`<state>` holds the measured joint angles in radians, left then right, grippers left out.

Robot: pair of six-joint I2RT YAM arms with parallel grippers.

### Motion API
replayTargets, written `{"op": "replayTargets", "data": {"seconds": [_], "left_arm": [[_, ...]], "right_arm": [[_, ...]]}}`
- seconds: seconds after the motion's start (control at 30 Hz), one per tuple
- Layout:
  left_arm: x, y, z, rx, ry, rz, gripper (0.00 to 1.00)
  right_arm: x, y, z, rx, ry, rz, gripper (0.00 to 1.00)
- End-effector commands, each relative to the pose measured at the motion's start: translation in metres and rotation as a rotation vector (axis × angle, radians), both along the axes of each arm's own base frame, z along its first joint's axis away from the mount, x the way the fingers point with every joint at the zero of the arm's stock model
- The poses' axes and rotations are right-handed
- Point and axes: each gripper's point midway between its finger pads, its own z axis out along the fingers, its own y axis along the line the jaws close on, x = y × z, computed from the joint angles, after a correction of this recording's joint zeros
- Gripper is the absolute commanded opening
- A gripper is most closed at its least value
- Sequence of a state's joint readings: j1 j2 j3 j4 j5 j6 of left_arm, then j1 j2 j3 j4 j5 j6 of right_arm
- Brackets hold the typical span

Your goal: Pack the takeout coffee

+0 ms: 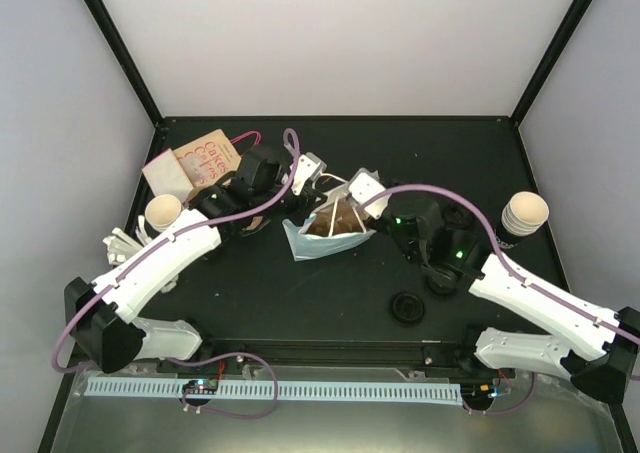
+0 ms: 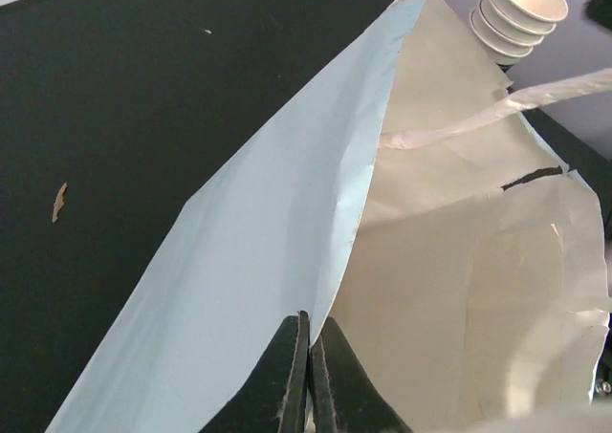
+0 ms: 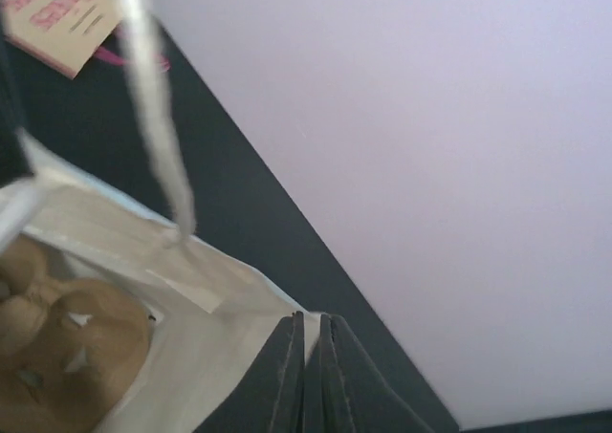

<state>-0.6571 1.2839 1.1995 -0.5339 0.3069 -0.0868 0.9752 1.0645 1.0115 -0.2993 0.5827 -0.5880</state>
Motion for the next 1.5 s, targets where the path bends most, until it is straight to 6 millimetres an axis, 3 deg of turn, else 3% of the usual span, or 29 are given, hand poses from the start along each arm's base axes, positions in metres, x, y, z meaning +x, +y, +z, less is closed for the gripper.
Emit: {"op": "replayTargets", "data": {"seconds": [0.0,0.13,0.37,0.67,0.73,0.87,1.1,1.23,1.4,1.47], "left_arm": [[0.006,0.002,0.000,-0.030,0.082,0.032,0.01],[0.012,0.002,0.004,-0.069,0.100,0.049,0.02],[0.029,0.005,0.018,-0.158,0.125,0.111,0.02],[0.051,0.014,0.022,-0.256,0.149,0.203,0.02],[0.056,0.015,0.020,-0.278,0.158,0.223,0.02],[0.065,0.020,0.019,-0.309,0.157,0.250,0.02],[0.072,0.031,0.017,-0.301,0.112,0.273,0.03],[0.072,0.031,0.017,-0.307,0.095,0.269,0.16],[0.076,0.030,0.021,-0.291,0.073,0.250,0.50],[0.076,0.030,0.023,-0.291,0.061,0.247,0.73]], "right_arm": [[0.014,-0.021,0.027,0.227,0.019,-0.139,0.09],[0.026,-0.038,0.029,0.354,0.078,-0.234,0.10],[0.030,-0.055,0.021,0.537,0.187,-0.312,0.21],[0.026,-0.072,-0.006,0.592,0.270,-0.424,0.35],[0.025,-0.075,-0.009,0.613,0.267,-0.434,0.37],[0.024,-0.079,-0.013,0.624,0.260,-0.447,0.50],[0.026,-0.087,-0.021,0.630,0.231,-0.490,0.59],[0.027,-0.085,-0.022,0.647,0.211,-0.469,0.71],[0.037,-0.073,-0.015,0.644,0.196,-0.442,0.88],[0.042,-0.067,-0.008,0.666,0.182,-0.432,0.99]]}}
